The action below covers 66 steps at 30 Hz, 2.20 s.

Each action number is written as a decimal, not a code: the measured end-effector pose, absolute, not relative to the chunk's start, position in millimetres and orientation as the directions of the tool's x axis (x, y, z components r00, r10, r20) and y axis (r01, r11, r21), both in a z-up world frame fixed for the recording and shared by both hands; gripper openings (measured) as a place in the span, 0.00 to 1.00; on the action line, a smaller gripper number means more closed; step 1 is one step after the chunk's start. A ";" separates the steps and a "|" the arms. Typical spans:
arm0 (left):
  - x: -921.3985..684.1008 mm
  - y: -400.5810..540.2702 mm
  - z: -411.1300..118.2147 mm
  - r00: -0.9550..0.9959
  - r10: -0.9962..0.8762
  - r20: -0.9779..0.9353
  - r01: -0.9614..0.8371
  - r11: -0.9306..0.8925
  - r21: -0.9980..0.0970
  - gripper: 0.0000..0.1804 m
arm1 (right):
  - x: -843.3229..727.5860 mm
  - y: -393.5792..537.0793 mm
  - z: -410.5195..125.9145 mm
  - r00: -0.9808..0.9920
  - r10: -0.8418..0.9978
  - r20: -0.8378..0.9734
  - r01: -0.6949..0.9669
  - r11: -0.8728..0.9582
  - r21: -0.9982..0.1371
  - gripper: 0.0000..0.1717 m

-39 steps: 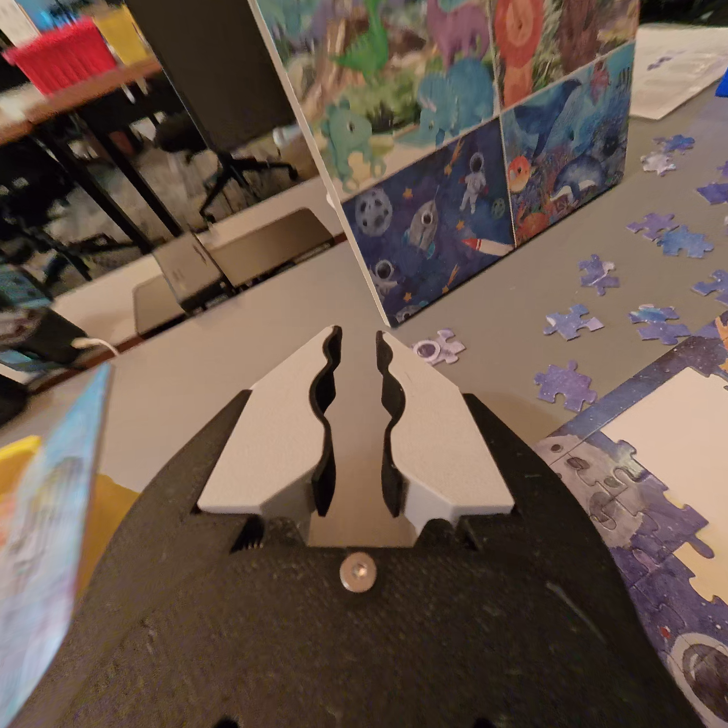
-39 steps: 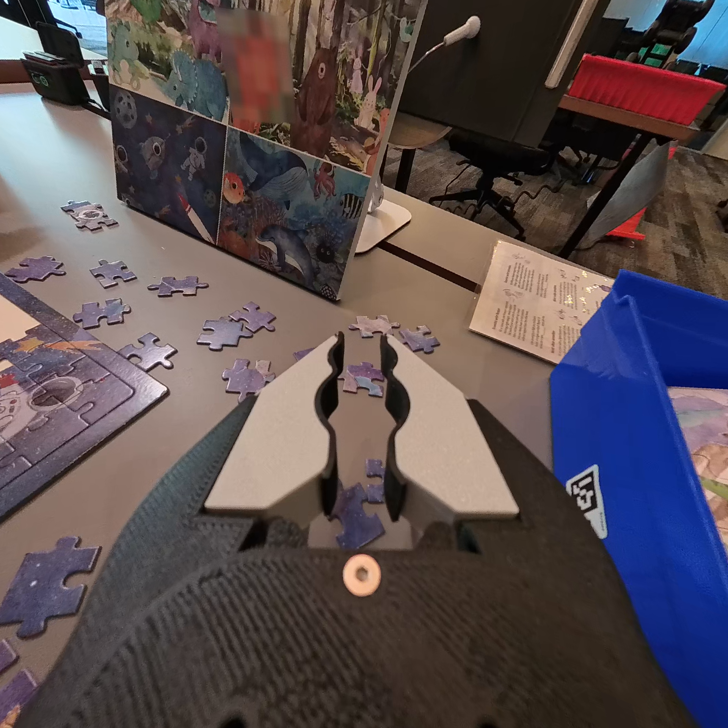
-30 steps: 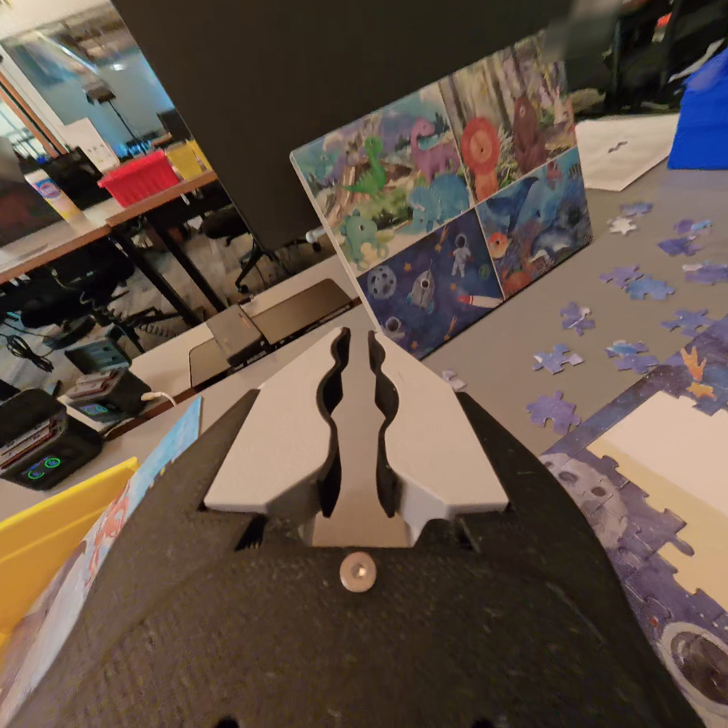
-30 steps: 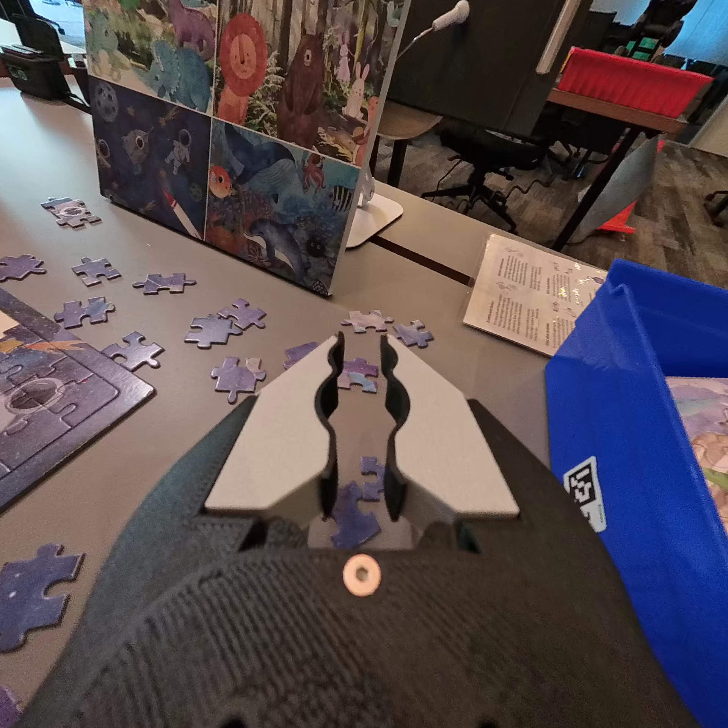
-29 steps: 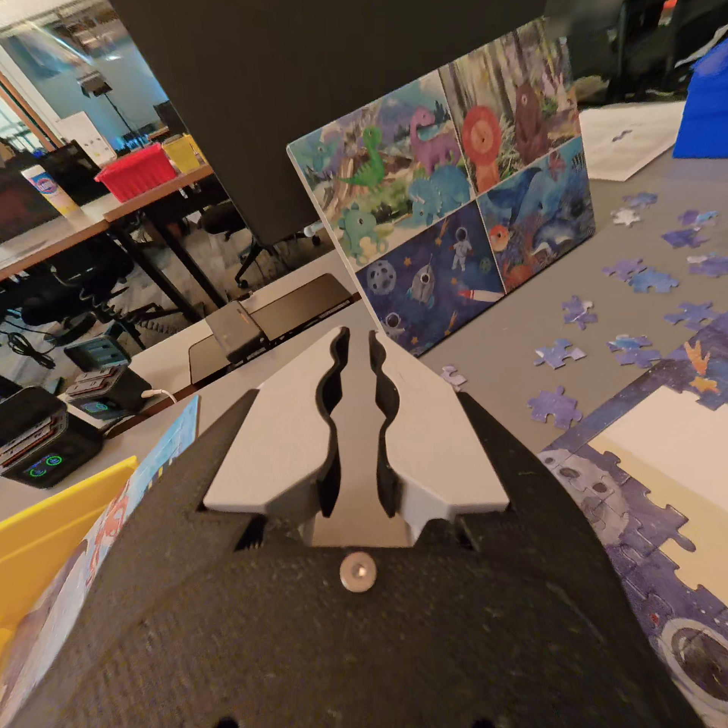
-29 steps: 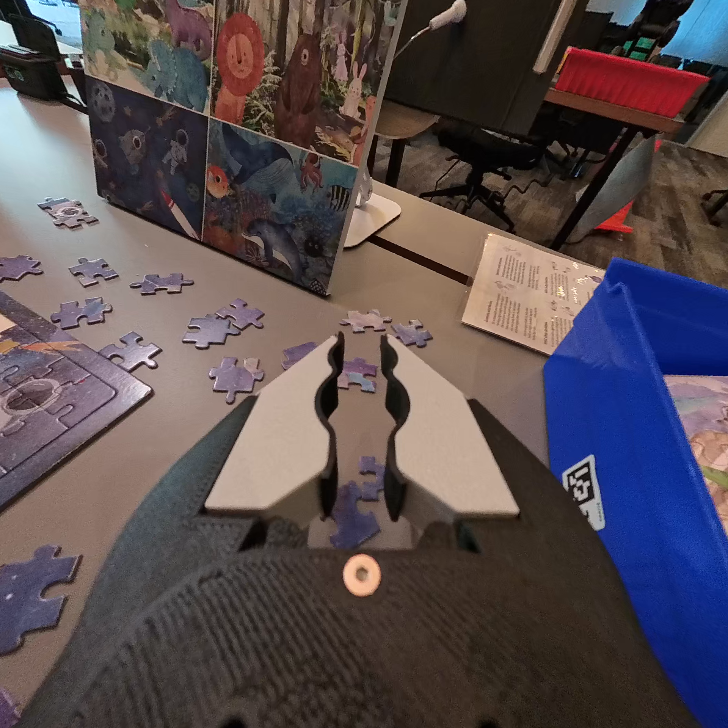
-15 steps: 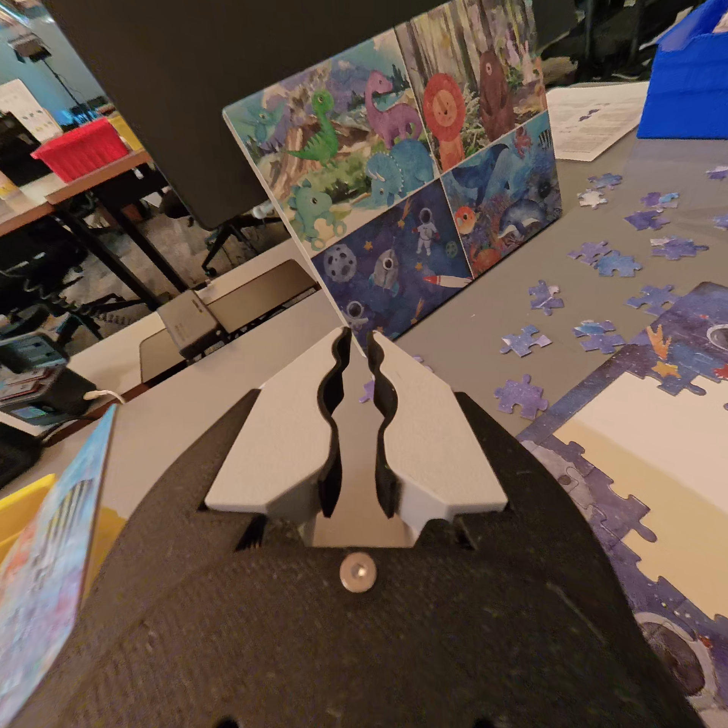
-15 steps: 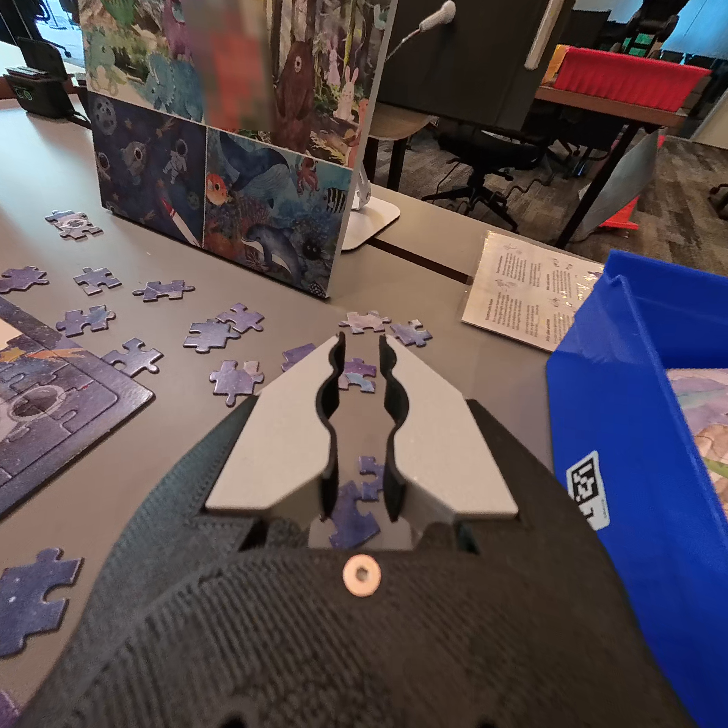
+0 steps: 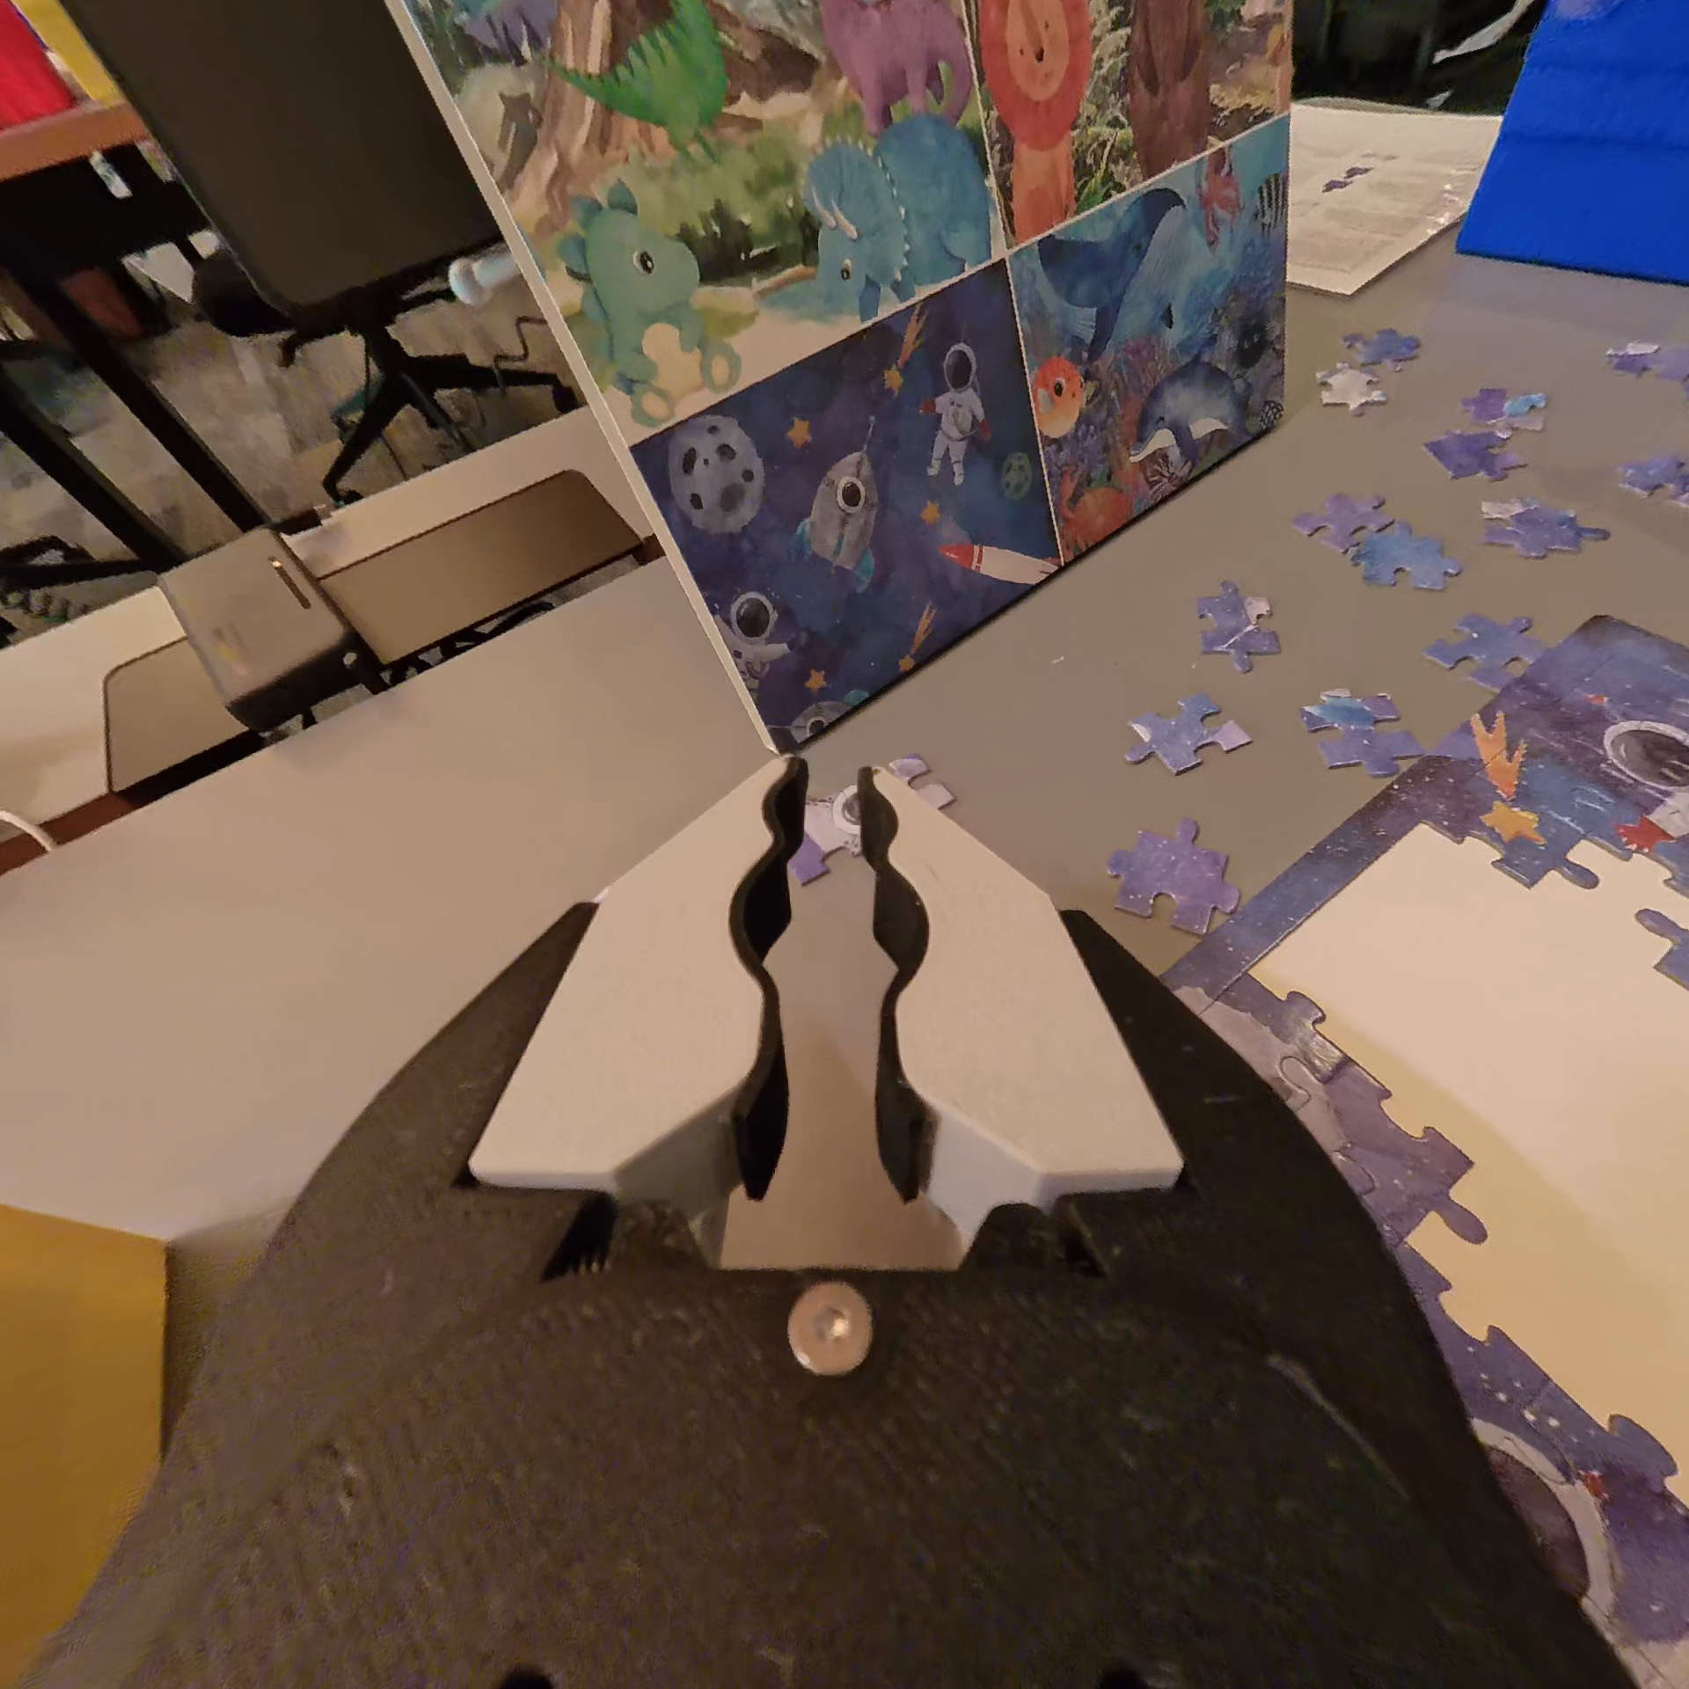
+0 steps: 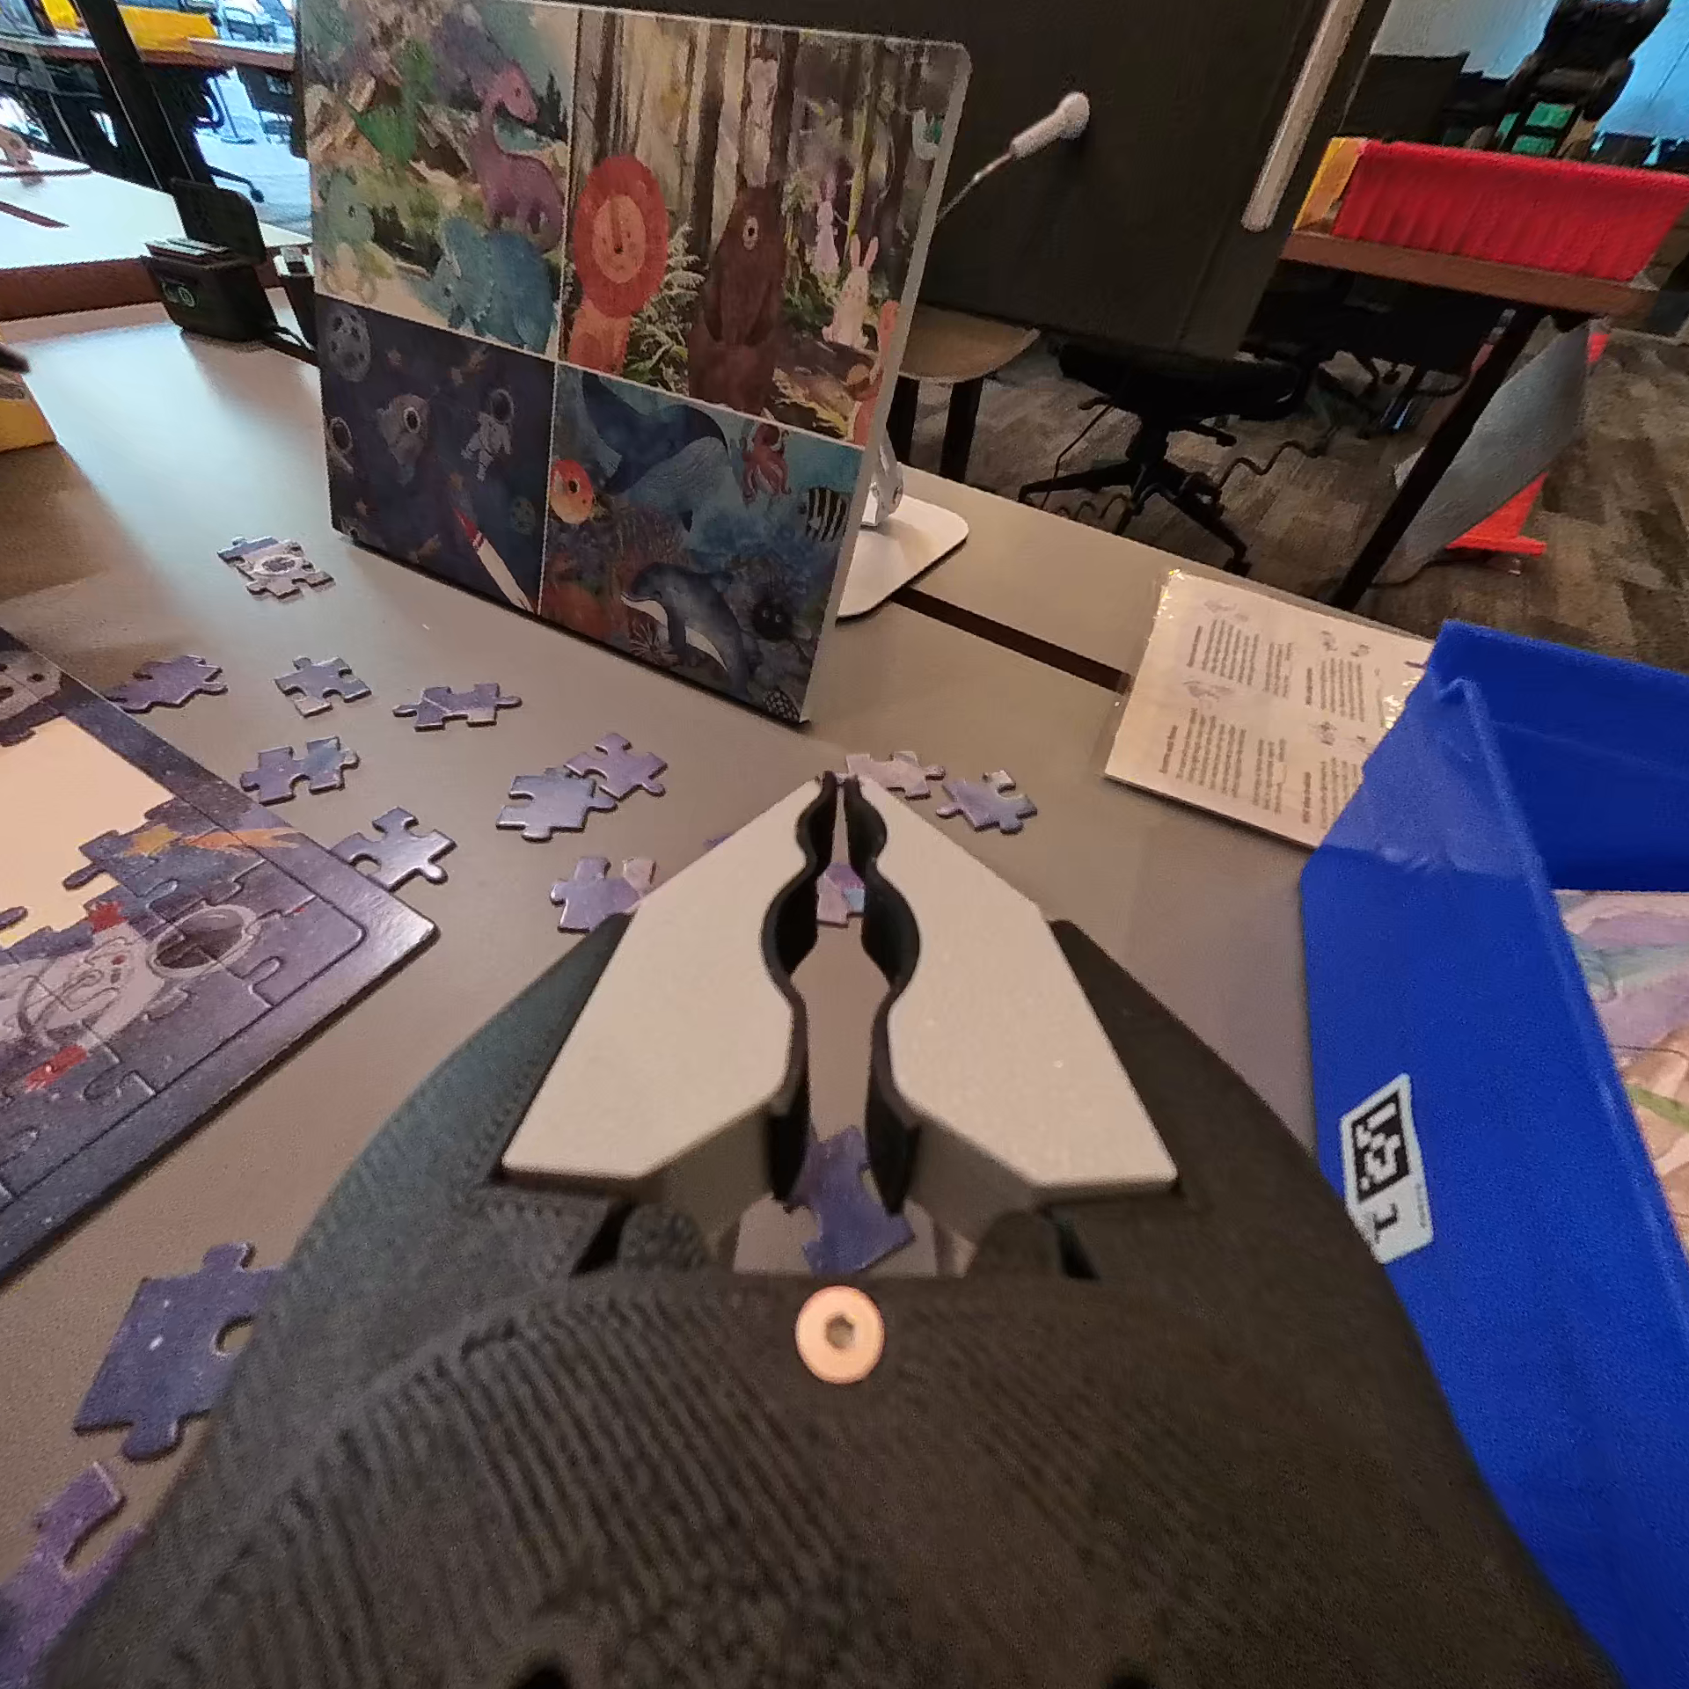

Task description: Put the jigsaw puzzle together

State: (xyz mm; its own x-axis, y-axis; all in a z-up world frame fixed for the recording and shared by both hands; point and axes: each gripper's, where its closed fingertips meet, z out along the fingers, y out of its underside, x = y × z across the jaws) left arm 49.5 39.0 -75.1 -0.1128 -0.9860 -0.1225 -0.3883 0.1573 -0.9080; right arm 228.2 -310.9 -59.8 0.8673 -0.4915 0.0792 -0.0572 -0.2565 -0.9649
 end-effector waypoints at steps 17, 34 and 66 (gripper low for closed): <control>53.8 37.8 -81.8 -0.102 -0.993 -0.056 -0.387 0.091 -0.918 0.00 | 223.4 -309.7 -48.8 0.856 -0.491 0.162 0.027 -0.272 -0.962 0.00; 52.5 42.6 -75.7 -0.079 -0.996 -0.035 -0.363 0.062 -0.930 0.00 | 225.1 -313.1 -42.1 0.859 -0.500 0.112 0.003 -0.212 -0.977 0.00; 54.4 42.3 -84.5 -0.090 -0.996 -0.019 -0.387 0.053 -0.921 0.00 | 226.6 -319.5 -30.9 0.843 -0.525 0.120 0.036 -0.166 -0.985 0.00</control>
State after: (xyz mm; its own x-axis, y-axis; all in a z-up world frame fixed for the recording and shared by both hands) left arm 54.4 42.3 -84.5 -0.0904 -0.9957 -0.0192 -0.3868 0.0529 -0.9206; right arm 226.6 -319.5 -30.9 0.8427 -0.5249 0.1198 0.0365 -0.1663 -0.9854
